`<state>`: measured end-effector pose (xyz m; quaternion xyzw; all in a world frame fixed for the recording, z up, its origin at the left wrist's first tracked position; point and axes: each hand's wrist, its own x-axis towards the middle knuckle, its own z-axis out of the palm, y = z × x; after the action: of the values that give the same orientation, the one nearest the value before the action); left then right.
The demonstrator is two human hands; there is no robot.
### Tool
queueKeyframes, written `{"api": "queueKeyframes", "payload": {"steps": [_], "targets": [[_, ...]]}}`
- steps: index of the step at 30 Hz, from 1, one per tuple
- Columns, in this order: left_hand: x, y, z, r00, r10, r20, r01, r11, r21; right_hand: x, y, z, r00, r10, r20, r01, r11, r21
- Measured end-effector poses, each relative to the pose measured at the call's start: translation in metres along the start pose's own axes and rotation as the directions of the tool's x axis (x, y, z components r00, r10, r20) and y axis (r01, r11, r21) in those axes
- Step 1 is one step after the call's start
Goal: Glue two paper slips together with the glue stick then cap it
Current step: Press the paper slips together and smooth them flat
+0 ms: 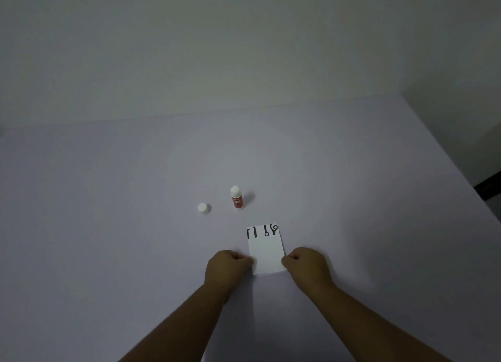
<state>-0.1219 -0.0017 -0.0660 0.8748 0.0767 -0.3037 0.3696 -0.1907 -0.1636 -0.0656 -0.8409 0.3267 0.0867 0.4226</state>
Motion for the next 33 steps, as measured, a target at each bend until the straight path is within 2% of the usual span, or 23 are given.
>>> {"api": "queueKeyframes", "payload": {"steps": [23, 33], "targets": [[0.0031, 0.0052, 0.0003, 0.999, -0.034, 0.002, 0.033, 0.998, 0.062, 0.0045, -0.0044, 0.0043, 1.0, -0.005, 0.009, 0.006, 0.99, -0.143], [0.0026, 0.0095, -0.0002, 1.0, -0.011, -0.006, 0.012, 0.987, 0.158, 0.0085, -0.0041, 0.0069, 1.0, 0.01, 0.02, -0.006, 0.986, -0.169]]}}
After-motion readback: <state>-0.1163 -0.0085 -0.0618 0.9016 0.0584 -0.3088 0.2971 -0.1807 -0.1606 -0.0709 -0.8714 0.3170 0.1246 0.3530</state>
